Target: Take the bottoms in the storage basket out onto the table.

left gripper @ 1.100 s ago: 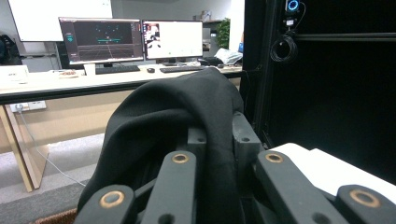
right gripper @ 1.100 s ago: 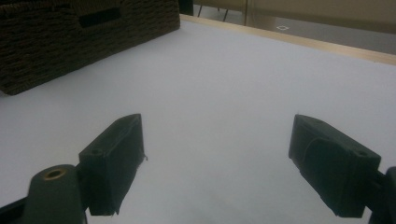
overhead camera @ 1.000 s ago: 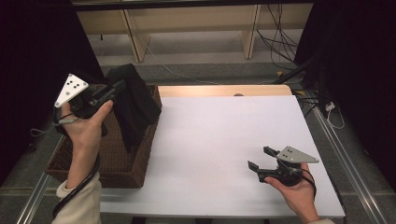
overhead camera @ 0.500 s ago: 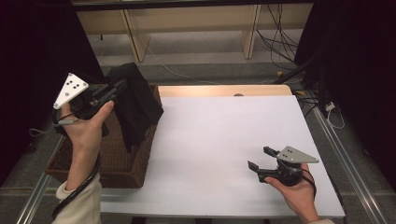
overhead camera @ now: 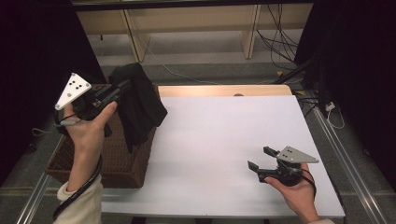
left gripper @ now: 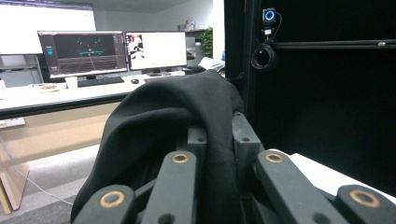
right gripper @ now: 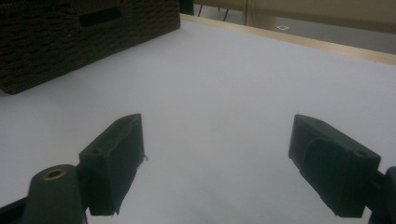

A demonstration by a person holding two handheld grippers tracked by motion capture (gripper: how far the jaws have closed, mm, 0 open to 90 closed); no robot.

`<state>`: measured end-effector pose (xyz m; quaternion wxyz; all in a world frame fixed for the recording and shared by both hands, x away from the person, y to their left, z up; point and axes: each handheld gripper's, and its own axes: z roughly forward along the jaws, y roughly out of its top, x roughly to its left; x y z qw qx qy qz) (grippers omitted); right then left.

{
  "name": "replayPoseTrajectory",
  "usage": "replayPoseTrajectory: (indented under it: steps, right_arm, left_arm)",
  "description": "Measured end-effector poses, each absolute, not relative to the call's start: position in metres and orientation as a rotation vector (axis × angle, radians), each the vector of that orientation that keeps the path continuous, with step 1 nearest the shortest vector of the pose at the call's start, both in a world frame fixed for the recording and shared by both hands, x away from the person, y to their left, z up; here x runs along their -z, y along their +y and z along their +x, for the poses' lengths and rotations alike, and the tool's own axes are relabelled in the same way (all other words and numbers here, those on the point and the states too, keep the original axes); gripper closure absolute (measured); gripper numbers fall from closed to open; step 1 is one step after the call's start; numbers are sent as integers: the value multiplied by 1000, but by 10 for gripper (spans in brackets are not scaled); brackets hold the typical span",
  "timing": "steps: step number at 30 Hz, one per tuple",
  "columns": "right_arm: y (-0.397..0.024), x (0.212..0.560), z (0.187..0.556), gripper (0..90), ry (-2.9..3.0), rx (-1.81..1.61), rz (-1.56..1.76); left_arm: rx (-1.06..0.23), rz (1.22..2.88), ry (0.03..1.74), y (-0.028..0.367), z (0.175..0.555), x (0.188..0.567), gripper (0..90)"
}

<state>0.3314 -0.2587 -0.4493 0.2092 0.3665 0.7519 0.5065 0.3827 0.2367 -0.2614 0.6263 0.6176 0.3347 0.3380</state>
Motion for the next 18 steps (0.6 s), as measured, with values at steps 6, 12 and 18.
replayPoseTrajectory:
  steps: [6, 12, 18]
  right_arm:
    - [-259, 449, 331, 190, 2092, -1409, 1018]
    - [-259, 449, 331, 191, 2092, -1409, 1018]
    - [-259, 449, 331, 190, 2092, -1410, 1020]
  left_arm:
    - [-768, 1422, 754, 233, 381, 260, 813]
    - [-758, 1424, 742, 230, 380, 260, 813]
    - [-755, 1433, 731, 226, 379, 259, 813]
